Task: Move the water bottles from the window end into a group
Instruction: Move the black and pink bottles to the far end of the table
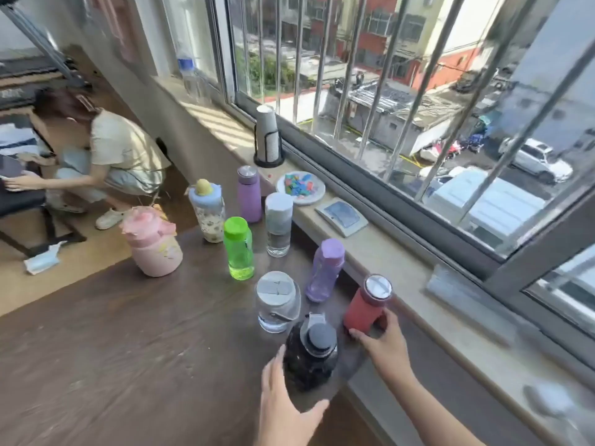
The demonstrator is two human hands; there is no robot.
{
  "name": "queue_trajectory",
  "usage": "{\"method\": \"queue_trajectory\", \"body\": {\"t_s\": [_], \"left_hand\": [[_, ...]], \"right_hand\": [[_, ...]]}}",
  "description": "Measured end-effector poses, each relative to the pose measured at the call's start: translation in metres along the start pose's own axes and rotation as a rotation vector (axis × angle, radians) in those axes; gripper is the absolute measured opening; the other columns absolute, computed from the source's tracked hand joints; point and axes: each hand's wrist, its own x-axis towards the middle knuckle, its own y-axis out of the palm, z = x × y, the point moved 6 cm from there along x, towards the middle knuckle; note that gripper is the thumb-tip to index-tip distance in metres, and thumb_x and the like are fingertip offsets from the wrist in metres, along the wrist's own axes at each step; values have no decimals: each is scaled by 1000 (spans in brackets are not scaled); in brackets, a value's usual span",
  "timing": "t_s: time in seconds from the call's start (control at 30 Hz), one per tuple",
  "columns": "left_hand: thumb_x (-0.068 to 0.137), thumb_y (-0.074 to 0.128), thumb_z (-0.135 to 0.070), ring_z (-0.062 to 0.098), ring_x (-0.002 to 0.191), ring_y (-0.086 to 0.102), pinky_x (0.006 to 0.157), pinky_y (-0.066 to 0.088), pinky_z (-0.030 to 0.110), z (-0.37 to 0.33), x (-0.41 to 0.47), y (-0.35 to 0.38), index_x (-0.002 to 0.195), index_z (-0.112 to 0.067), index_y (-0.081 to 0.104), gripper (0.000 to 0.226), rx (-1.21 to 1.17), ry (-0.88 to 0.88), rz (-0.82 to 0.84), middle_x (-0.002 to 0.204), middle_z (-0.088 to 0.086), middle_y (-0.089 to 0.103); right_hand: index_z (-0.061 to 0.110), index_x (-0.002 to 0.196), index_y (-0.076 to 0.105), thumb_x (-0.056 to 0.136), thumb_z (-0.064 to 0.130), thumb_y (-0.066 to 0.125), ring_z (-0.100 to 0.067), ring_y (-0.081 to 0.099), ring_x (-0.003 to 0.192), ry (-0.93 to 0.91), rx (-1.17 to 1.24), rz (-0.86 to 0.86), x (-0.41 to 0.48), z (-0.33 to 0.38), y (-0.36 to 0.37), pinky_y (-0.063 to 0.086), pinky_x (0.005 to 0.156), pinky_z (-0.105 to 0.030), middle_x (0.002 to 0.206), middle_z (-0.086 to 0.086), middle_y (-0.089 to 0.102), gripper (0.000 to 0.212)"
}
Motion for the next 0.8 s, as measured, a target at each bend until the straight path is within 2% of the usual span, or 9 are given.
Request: {"method": "queue_trajectory", "body": {"t_s": [0.07,0.1,0.2,0.3,0.4,0.53,0.6,0.7,0.8], "left_hand": [[44,87,-33,7,129,59,100,45,15,11,9,14,147,-31,56,108,-63,-20,-75,137,-6,67],[43,88,-33,4,129,58,99,42,12,18,12,19,148,-35,55,111,-95,-39,-91,138,-10,66],[39,91,-37,-15,130,53,103,36,2,20,22,28,144,-67,39,120,-113,31,-119,140,-43,52],[35,97,-38,-31,133,38,103,27,-6,22,25,31,138,-79,26,132,-157,11,-82,141,-57,38],[39,96,-33,-26,129,46,97,29,-8,26,25,31,130,-80,29,122,-189,-40,-101,136,-51,48],[40,94,-39,-25,123,52,99,37,-2,34,23,29,131,-73,37,112,-205,-76,-113,135,-40,59],[39,96,-37,-16,127,56,106,45,11,41,16,26,137,-66,40,116,-212,-86,-117,137,-36,60],[39,98,-36,-4,129,62,109,53,33,50,-3,10,143,-55,44,118,-234,-108,-149,139,-29,64],[39,97,-39,2,128,66,107,55,38,60,-24,-20,142,-56,46,116,-242,-118,-211,136,-27,67]], "right_hand": [[10,118,55,73,-3,87,18,64,83,-16,36,18,16,-6,8,45,70,0,106,0,66,57],[14,115,57,71,4,90,12,66,87,-26,15,14,23,-11,11,48,72,-7,105,1,68,56],[25,108,58,67,18,92,-15,70,95,-20,-47,-22,39,-30,19,54,82,-34,103,3,72,54],[28,108,59,67,19,91,-16,69,94,-64,-58,-41,44,-33,21,53,82,-35,101,4,72,53],[33,104,60,66,23,93,-11,70,93,-77,-58,-39,43,-32,20,54,83,-35,100,7,74,51],[40,95,59,66,22,94,4,68,85,-85,-53,-5,31,-28,18,54,77,-28,98,12,72,48],[36,97,62,66,19,94,12,67,81,-93,-57,27,19,-27,20,51,71,-22,97,14,72,47],[31,99,66,66,16,94,11,67,83,-114,-50,69,-8,-24,26,50,71,-19,95,15,75,47],[32,93,66,64,13,94,10,68,83,-140,-46,124,-45,-10,43,50,69,-12,85,20,76,44]]}}
